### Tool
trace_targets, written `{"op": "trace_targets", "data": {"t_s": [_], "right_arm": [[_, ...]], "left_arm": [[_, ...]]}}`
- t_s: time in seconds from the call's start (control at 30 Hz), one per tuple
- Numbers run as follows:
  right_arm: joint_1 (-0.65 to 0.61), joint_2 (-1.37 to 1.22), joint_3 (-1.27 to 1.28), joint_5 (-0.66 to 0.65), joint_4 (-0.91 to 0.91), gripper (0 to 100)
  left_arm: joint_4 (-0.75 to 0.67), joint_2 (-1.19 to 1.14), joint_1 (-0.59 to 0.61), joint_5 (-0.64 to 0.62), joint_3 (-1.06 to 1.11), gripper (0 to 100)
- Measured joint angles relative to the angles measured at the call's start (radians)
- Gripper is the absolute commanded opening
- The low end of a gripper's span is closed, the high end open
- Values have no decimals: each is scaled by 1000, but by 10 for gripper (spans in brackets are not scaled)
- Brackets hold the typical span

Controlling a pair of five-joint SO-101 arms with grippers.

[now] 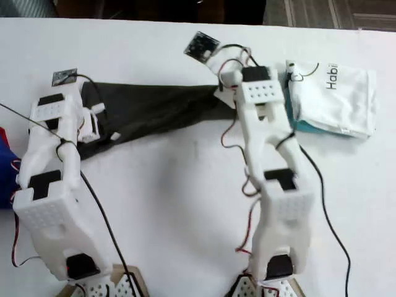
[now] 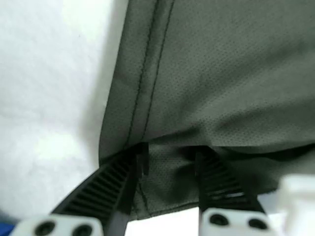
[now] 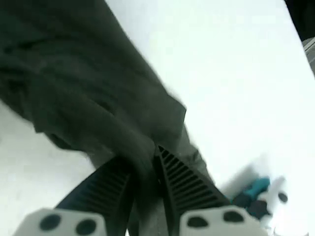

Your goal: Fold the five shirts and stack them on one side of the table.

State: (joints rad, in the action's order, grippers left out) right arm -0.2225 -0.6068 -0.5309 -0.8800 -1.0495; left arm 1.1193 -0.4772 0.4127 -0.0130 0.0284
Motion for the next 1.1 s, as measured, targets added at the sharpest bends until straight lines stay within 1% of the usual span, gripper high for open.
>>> {"op": "trace_targets", "data": {"t_s": [0.2,0.23,0.33,0.4,0.5,0.63,0.73,0.83,0.9,1.0,1.1], "right_arm": [[-12,-339,-373,2,-9,32],[-12,-385,-431,3,-26,57],[-14,-508,-591,8,-106,171],[-12,-565,-692,23,-164,194],[-5,-597,-833,115,-204,194],[38,-600,-1007,293,-204,194],[71,-600,-1077,410,-210,194],[72,-600,-1094,442,-216,193],[68,-600,-1096,446,-255,190],[54,-600,-1096,446,-377,134],[3,-600,-1096,446,-519,86]], "left_arm": [[0,2,0,0,0,168],[0,2,0,0,0,168],[0,2,0,0,0,168],[0,2,0,0,0,168],[0,2,0,0,0,168],[0,2,0,0,0,168],[0,2,0,0,0,168],[0,2,0,0,0,168],[0,2,0,0,0,168],[0,2,0,0,0,168],[0,2,0,0,0,168]]}}
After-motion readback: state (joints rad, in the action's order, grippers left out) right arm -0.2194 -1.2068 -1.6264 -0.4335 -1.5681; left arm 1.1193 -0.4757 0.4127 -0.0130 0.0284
